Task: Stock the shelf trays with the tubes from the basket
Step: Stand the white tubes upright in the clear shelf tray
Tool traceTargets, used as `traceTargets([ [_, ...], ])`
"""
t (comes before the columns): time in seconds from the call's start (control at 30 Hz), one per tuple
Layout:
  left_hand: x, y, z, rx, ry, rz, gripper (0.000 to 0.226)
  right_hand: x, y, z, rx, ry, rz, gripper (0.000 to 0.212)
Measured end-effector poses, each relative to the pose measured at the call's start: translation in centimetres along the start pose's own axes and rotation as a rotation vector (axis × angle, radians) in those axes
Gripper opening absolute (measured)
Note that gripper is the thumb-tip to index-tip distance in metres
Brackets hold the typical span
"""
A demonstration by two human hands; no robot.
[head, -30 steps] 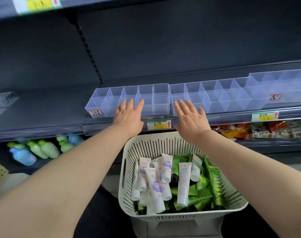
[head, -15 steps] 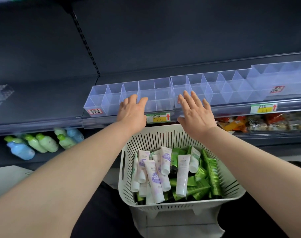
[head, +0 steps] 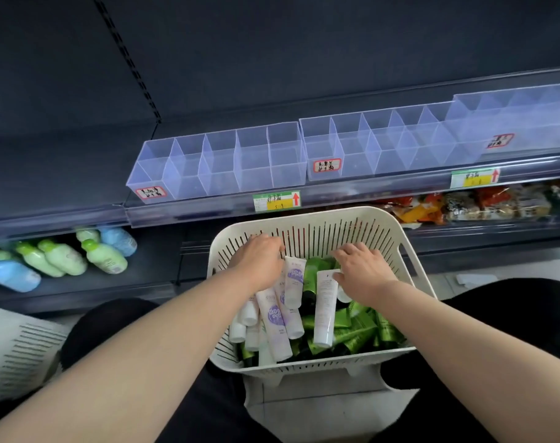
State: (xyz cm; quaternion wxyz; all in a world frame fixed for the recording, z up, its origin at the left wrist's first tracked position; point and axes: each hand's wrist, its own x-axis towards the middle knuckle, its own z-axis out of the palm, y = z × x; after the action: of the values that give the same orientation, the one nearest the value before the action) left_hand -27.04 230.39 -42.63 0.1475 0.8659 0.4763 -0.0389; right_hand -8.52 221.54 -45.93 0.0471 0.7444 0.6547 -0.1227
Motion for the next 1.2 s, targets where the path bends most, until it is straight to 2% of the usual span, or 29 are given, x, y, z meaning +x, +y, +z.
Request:
traceTargets([
  [0.17,0.7,-0.6,1.7,-0.051,-0.056,-0.027,0.022,0.8,-0.3,1.7,0.106,-0.127,0.055,0.054],
  [0.23,0.9,-0.9,2.1,-0.062,-0.059,-0.026,0.023,1.2,-0.5,2.0,0.138,-0.178,0.069,0.062],
  [0.33,1.2,-1.3,2.5,-0.071,-0.06,-0.023,0.024,1.5,-0.4,1.9,0.174,-0.162,0.065,0.068],
  [0.4,1.4,-1.5,2.7,-0.072,-0.055,-0.022,0.025,1.6,0.0,1.6,0.215,-0.142,0.018,0.061],
  [0.5,1.6,-1.7,3.0,-0.084,-0.049,-0.026,0.027,1.8,0.3,1.4,0.178,-0.137,-0.071,0.038],
  [0.6,1.6,-1.8,3.3,-0.097,-0.044,-0.027,0.028,2.2,0.2,1.4,0.176,-0.122,-0.072,0.019],
  [0.77,1.2,-2.1,3.5,-0.12,-0.064,-0.051,0.027,1.8,-0.1,1.6,0.398,-0.262,-0.053,0.016],
  [0.9,1.4,-2.2,3.7,-0.122,-0.091,-0.104,0.024,0.7,0.3,1.9,0.639,-0.262,0.056,0.017],
  [1.0,1.8,-1.6,4.1,-0.157,-0.105,-0.141,0.024,0.0,0.2,2.1,0.683,-0.303,0.068,0.017],
  [1.07,2.3,-0.6,4.4,-0.178,-0.11,-0.155,0.023,-0.3,0.2,1.6,0.723,-0.29,0.056,0.012],
  [1.2,3.9,1.1,5.2,-0.177,-0.139,-0.202,0.018,-0.5,1.5,-0.8,0.801,-0.156,0.09,0.008],
])
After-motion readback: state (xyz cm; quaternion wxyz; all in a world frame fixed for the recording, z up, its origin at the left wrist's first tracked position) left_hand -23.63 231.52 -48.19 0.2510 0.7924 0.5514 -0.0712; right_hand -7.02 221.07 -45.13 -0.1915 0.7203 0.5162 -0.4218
